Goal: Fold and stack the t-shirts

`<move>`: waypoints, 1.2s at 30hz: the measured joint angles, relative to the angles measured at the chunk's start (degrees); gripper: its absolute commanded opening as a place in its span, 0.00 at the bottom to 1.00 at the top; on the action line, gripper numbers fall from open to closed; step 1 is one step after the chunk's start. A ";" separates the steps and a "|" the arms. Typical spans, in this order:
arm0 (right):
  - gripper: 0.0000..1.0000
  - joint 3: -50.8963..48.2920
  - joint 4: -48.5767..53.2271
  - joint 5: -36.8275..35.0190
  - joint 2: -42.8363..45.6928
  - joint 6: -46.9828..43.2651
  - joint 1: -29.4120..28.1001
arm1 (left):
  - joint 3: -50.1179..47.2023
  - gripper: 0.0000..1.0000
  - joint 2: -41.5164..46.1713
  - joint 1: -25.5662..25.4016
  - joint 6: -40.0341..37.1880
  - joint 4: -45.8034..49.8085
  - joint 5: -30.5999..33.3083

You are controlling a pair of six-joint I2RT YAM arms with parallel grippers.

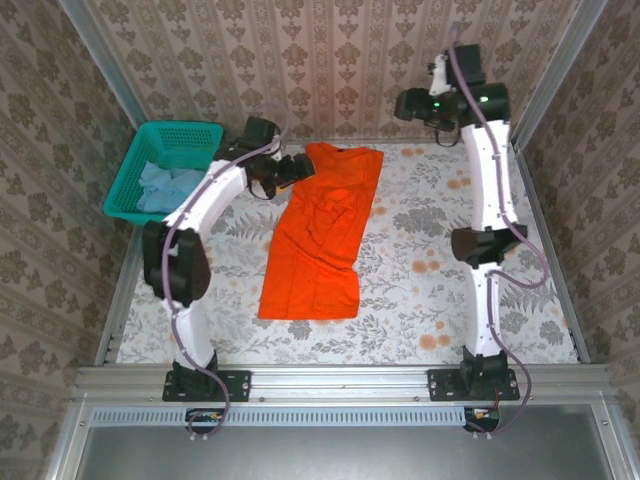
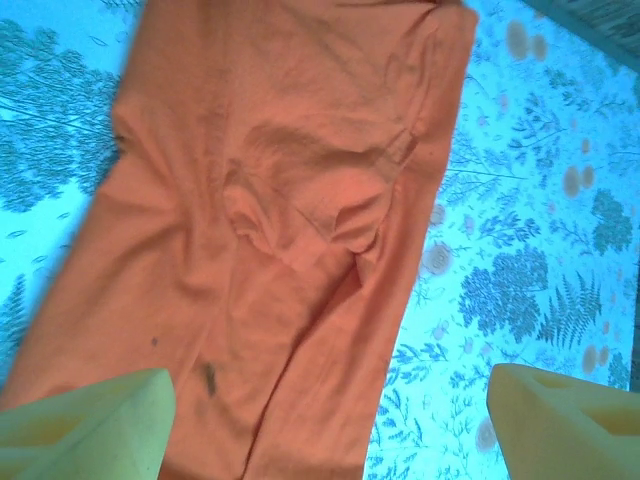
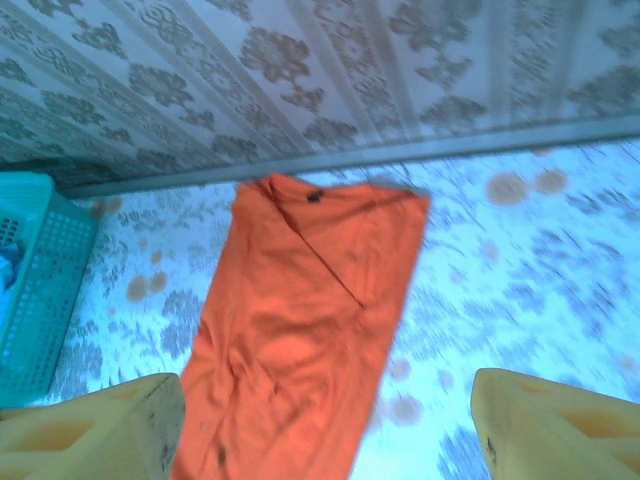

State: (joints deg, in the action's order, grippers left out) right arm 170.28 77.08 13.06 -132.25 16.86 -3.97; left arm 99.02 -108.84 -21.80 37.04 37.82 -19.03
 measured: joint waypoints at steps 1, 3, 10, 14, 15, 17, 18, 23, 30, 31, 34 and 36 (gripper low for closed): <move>0.76 -4.48 0.81 0.68 3.37 -0.50 1.38 | -2.64 0.79 2.60 0.37 -0.44 -0.20 0.24; 0.76 -13.25 2.43 1.31 9.57 -1.36 3.82 | -7.80 0.78 6.29 1.27 -1.11 0.07 0.68; 0.76 -40.85 3.96 0.33 29.66 -2.54 4.61 | -25.03 0.66 12.20 2.78 -4.59 2.73 2.19; 0.68 -65.94 -3.23 -0.52 44.26 -1.86 -5.51 | -35.26 0.60 16.90 2.67 -5.55 3.54 2.12; 0.65 -72.37 -5.35 0.39 47.34 -0.98 -8.04 | -37.55 0.59 18.03 2.64 -5.68 3.58 1.99; 0.56 -89.00 -12.92 3.72 54.21 3.08 -12.46 | -42.03 0.57 20.15 2.47 -5.77 3.52 1.29; 0.52 -96.15 -16.55 4.98 56.50 5.53 -13.75 | -43.65 0.56 20.83 2.32 -5.75 3.54 1.03; 0.42 -120.34 -32.76 7.89 56.02 18.32 -23.98 | -49.59 0.48 21.81 0.17 -5.70 3.54 -0.76; 0.49 -121.96 -47.45 8.35 44.70 25.29 -32.59 | -51.89 0.46 19.96 -2.51 -5.64 2.58 -2.10; 0.49 -121.96 -49.11 8.31 43.95 25.97 -33.07 | -52.13 0.46 19.67 -2.97 -5.51 2.36 -1.90; 0.49 -121.87 -53.09 8.31 41.66 27.80 -34.45 | -52.83 0.45 19.54 -3.67 -4.83 1.68 -1.75; 0.50 -121.68 -54.64 8.24 39.56 28.61 -35.74 | -53.22 0.45 19.54 -3.85 -4.26 1.27 -1.77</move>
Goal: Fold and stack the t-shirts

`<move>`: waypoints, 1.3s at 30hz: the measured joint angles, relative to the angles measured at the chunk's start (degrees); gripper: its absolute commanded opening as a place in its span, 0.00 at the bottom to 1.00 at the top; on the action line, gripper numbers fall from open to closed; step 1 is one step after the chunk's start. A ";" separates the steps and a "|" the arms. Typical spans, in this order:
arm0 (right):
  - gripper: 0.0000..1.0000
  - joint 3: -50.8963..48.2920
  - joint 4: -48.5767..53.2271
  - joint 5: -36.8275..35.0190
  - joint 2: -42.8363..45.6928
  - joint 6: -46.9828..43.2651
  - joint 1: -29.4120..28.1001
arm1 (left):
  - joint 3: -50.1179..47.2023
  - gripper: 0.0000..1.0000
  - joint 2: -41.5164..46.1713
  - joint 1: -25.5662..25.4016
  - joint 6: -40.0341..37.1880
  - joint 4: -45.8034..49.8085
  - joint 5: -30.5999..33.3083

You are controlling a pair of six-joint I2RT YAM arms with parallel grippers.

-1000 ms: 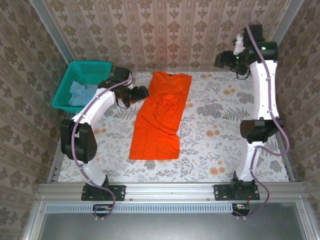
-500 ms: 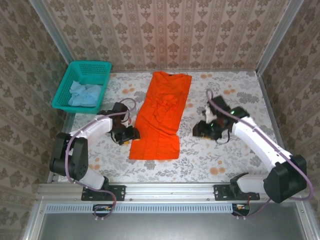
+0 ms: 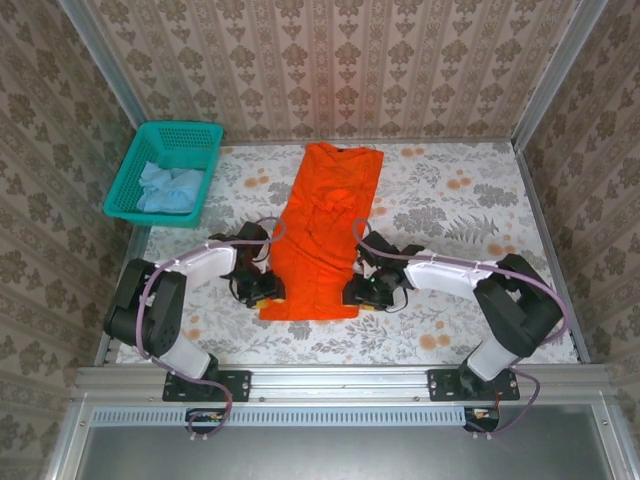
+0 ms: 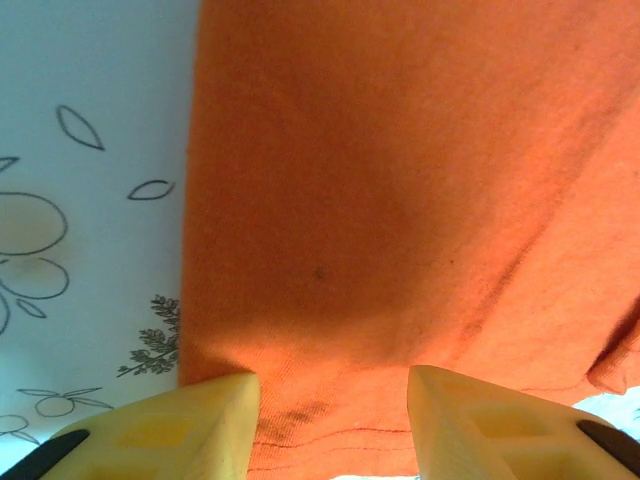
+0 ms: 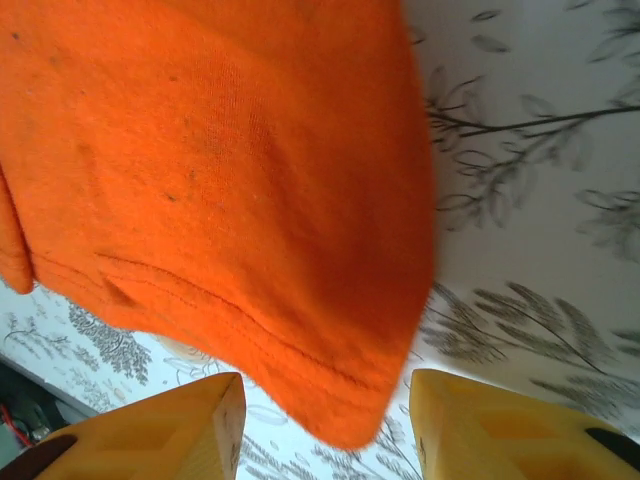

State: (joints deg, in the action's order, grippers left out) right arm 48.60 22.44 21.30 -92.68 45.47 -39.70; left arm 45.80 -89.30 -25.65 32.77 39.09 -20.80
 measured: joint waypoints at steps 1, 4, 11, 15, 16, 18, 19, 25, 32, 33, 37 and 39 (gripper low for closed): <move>0.49 0.11 -0.48 -0.02 -1.11 0.31 -0.72 | -0.09 0.44 0.02 -0.42 0.22 -0.17 0.02; 0.38 0.92 0.00 -1.18 -2.10 1.42 -1.38 | -0.44 0.42 0.09 -1.75 0.63 -0.79 0.02; 0.06 -0.46 0.59 -3.74 -1.70 3.58 -1.36 | -0.57 0.38 -0.35 -4.59 0.55 -1.01 -1.11; 0.02 -5.99 -4.50 -3.80 2.38 5.18 -1.49 | -0.28 0.38 -1.27 -7.41 -0.35 -0.92 -4.04; 0.02 -7.87 -5.27 -3.76 4.02 5.73 -1.55 | 0.00 0.38 -1.77 -8.44 -0.81 -0.61 -5.07; 0.00 -11.34 -5.95 -3.72 7.41 6.88 -1.68 | 0.94 0.38 -3.04 -10.38 -1.60 0.33 -6.69; 0.00 -13.51 -6.16 -3.67 9.62 7.63 -1.73 | 1.55 0.38 -3.80 -11.54 -2.12 0.94 -7.54; 0.04 -22.29 -2.82 -3.50 21.92 12.28 -1.53 | 3.30 0.43 -6.01 -15.26 -4.15 3.65 -10.40; 0.10 -26.40 0.74 -3.48 29.64 16.31 1.09 | 5.49 0.53 -6.84 -15.47 -5.84 6.91 -9.86; 0.16 -26.38 0.74 -3.45 29.57 16.46 1.14 | 5.66 0.55 -6.84 -15.30 -5.97 7.34 -9.64; 0.39 -25.86 0.46 -2.80 28.94 16.52 1.20 | 5.42 0.58 -5.18 -13.55 -6.05 9.11 -8.98; 0.45 -25.46 0.50 -2.58 29.05 16.31 1.27 | 4.20 0.57 -2.56 -12.22 -6.01 9.16 -9.27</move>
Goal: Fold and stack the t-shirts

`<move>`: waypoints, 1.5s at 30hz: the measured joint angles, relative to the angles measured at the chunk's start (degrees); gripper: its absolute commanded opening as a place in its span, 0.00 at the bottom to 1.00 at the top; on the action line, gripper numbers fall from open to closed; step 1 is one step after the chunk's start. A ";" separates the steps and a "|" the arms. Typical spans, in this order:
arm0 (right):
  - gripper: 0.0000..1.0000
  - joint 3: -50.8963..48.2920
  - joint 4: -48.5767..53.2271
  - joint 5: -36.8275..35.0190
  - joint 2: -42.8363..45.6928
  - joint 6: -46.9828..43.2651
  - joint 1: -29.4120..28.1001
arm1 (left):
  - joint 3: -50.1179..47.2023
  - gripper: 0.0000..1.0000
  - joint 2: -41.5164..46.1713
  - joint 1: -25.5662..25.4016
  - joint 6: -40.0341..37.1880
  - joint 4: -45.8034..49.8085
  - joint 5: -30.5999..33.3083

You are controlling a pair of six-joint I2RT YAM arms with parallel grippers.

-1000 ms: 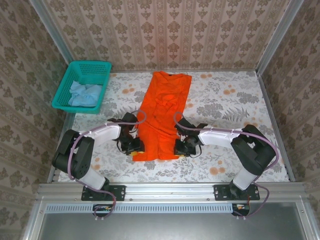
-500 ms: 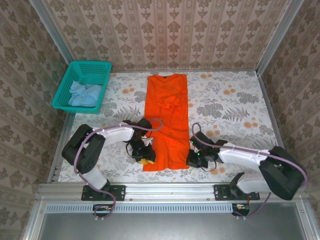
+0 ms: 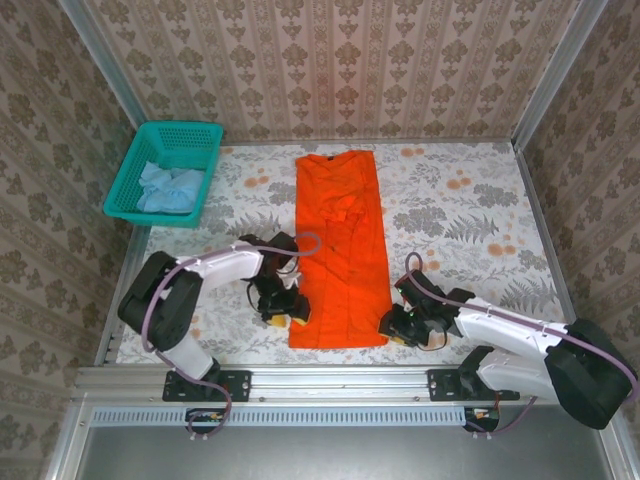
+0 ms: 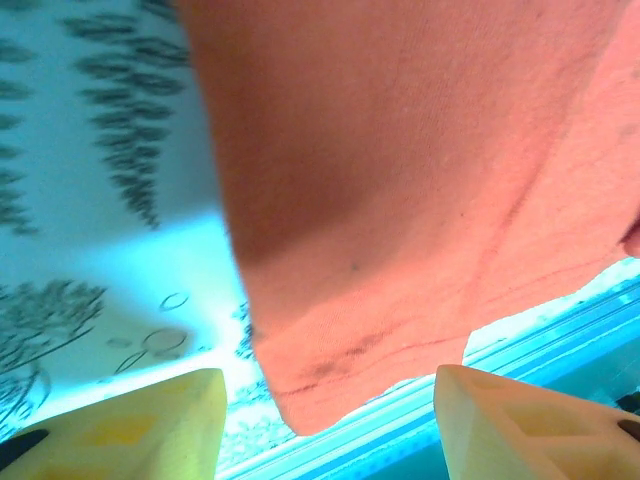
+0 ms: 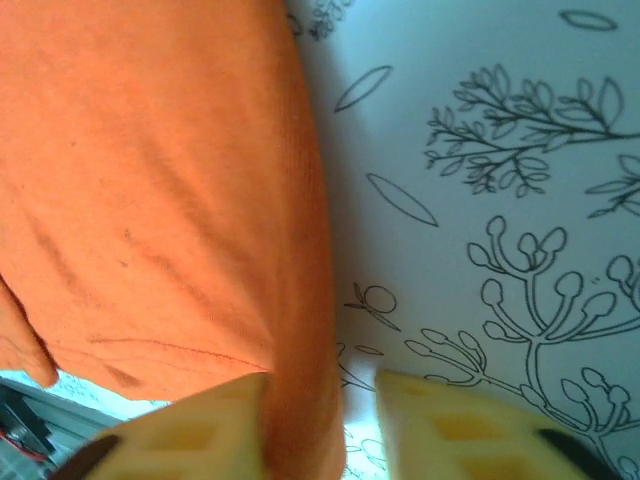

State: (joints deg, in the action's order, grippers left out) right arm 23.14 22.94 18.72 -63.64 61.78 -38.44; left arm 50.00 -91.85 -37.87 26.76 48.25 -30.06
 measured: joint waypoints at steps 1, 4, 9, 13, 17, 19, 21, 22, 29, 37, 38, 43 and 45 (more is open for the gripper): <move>0.46 0.09 0.02 0.17 0.20 -0.13 0.04 | -0.90 0.56 1.36 0.63 0.13 -0.04 -0.42; 0.46 0.09 0.61 0.52 0.66 -0.50 0.70 | -4.07 0.52 3.72 1.49 0.92 -0.96 -2.27; 0.38 0.22 1.27 2.16 -0.46 -2.69 2.16 | -8.66 0.50 2.99 1.11 3.54 -4.35 -5.01; 0.25 0.81 2.51 3.02 -1.97 -4.59 2.71 | -9.14 0.44 2.62 0.61 5.79 -5.44 -5.25; 0.16 0.94 3.58 2.97 -2.43 -5.51 3.10 | -9.27 0.37 1.97 -0.17 7.69 -5.90 -4.98; 0.12 0.94 3.76 2.95 -2.43 -5.95 3.17 | -9.09 0.36 1.55 -0.50 8.28 -5.79 -4.57; 0.10 0.94 3.65 3.06 -2.43 -6.21 3.15 | -8.68 0.34 1.33 -1.03 8.59 -5.44 -4.04; 0.09 0.92 3.61 3.19 -2.43 -6.19 3.15 | -8.35 0.32 1.03 -1.38 8.79 -5.18 -3.69; 0.02 0.90 3.41 3.67 -2.25 -6.14 3.15 | -5.64 0.21 -1.66 -2.43 9.25 -2.32 -1.73; 0.00 0.44 3.34 4.55 -1.36 -6.14 3.15 | -1.55 0.00 -5.29 -4.13 8.09 -1.14 -1.97; 0.00 0.44 3.34 4.79 -1.14 -6.14 3.17 | -1.14 0.00 -5.44 -4.22 7.98 -1.55 -2.12; 0.00 1.27 3.87 6.67 0.63 -6.62 5.22 | 0.57 0.00 -4.76 -3.76 7.96 -3.72 -2.49; 0.00 2.99 4.61 7.74 0.96 -7.17 7.54 | 2.08 0.00 -3.65 -2.78 7.93 -3.23 -2.78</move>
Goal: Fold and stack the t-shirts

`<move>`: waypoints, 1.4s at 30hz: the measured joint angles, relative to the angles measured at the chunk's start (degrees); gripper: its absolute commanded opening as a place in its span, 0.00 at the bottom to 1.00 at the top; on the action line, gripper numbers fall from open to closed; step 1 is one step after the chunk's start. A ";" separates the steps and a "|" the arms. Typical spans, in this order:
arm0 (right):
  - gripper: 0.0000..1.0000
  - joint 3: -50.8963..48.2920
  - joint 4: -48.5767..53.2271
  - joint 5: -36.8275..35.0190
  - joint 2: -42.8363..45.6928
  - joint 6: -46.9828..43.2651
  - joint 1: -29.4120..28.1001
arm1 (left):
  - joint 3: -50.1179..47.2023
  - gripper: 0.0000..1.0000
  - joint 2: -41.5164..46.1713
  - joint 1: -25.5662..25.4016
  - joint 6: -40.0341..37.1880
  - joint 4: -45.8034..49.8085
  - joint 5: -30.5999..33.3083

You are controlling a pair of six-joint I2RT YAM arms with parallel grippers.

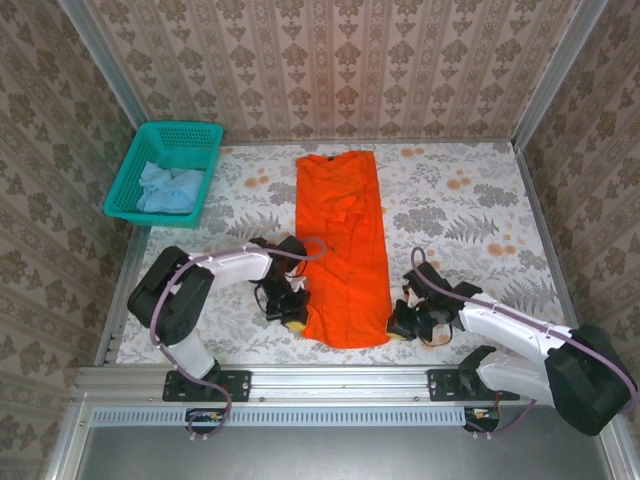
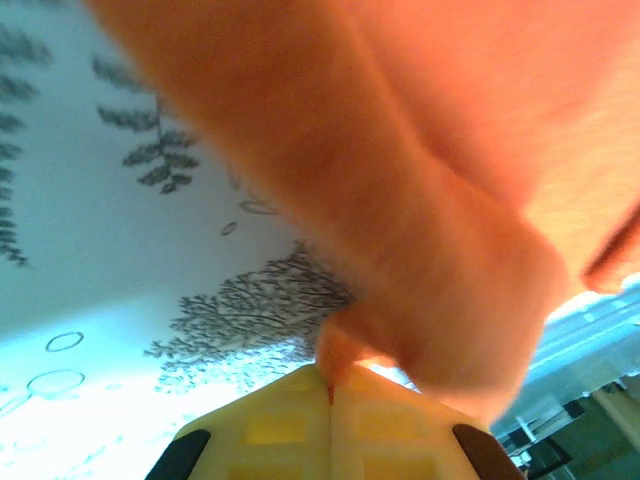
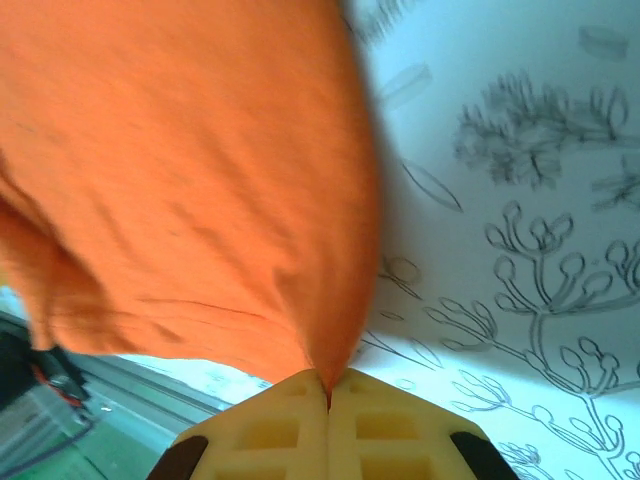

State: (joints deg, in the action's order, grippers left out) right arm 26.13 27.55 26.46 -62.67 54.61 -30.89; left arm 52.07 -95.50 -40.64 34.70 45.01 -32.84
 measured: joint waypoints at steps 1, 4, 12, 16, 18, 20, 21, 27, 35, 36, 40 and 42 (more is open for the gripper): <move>0.00 1.46 0.28 0.52 0.09 -0.33 1.73 | 1.14 0.00 0.61 0.70 0.00 0.28 -0.17; 0.00 5.92 0.26 2.16 0.04 -0.76 6.27 | 5.90 0.00 2.47 3.82 0.00 1.01 -0.85; 0.00 22.40 -0.42 3.17 -11.72 -4.50 14.01 | 17.84 0.00 1.51 12.90 0.52 0.68 -2.86; 0.00 31.15 -0.28 3.13 -22.40 -6.47 16.81 | 23.39 0.00 -4.33 16.94 1.79 -0.61 -4.83; 0.00 36.11 -0.20 3.13 -28.15 -7.21 17.66 | 26.18 0.00 -7.85 18.56 2.23 -0.94 -5.35; 0.00 41.31 -0.02 3.13 -33.83 -8.13 18.32 | 29.22 0.00 -11.69 20.00 2.75 -1.27 -5.57; 0.00 43.39 0.09 3.13 -36.00 -8.44 18.56 | 30.42 0.00 -13.11 20.55 2.97 -1.33 -5.60; 0.00 55.23 1.99 2.64 -49.18 -9.70 19.93 | 38.45 0.00 -22.10 23.23 4.31 -1.33 -5.62; 0.14 63.67 5.95 1.77 -58.66 -9.88 20.70 | 43.78 0.19 -29.77 25.00 5.86 -1.25 -5.53; 0.18 63.87 6.23 1.73 -58.88 -9.79 20.79 | 44.46 0.20 -30.16 25.00 5.90 -1.09 -5.55; 0.17 64.48 6.45 1.05 -59.01 -9.38 21.73 | 48.65 0.19 -31.32 25.18 6.75 -1.29 -5.77; 0.17 64.52 6.32 0.92 -58.99 -9.03 22.43 | 50.75 0.19 -31.41 25.31 7.39 -1.79 -6.29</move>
State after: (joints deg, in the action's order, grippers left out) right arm 90.65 33.87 27.38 -121.67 45.58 -8.47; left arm 102.83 -126.91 -15.33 42.09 43.22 -39.13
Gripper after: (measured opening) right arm 0.169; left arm 0.193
